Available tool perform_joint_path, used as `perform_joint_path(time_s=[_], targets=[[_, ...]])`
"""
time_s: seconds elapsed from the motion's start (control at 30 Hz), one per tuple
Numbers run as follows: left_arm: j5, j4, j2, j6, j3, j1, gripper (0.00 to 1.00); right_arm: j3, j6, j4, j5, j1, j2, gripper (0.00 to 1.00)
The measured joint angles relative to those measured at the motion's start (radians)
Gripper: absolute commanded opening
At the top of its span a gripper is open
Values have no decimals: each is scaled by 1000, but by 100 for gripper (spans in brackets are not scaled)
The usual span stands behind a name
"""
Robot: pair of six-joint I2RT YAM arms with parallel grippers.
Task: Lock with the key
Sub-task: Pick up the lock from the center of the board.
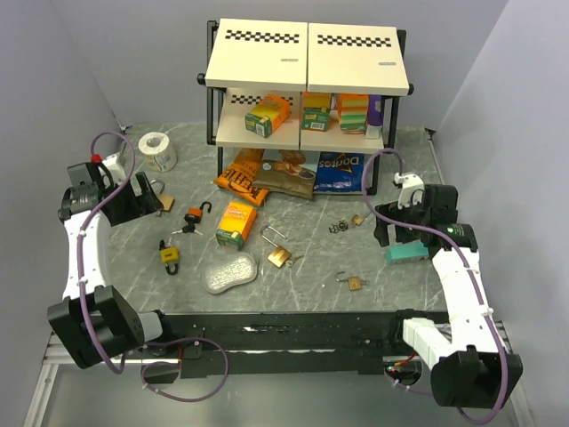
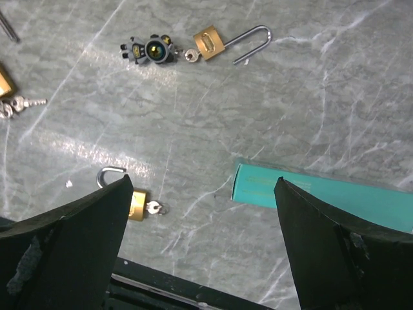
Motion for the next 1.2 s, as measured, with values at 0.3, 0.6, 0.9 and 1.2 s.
perform_joint_path(time_s=[0.3, 0.6, 0.9, 1.2], targets=[[67, 5, -23, 26, 0, 0, 96, -31, -202, -34, 6, 162, -13, 99], [235, 3, -87, 171, -30, 0, 96, -125, -606, -188, -158, 338, -30, 99], [364, 3, -135, 251, -37, 0, 96, -335, -989, -196, -156, 399, -20, 94], [399, 23, -169, 269, -61, 0, 96, -354, -1070, -111, -137, 401, 126, 90]])
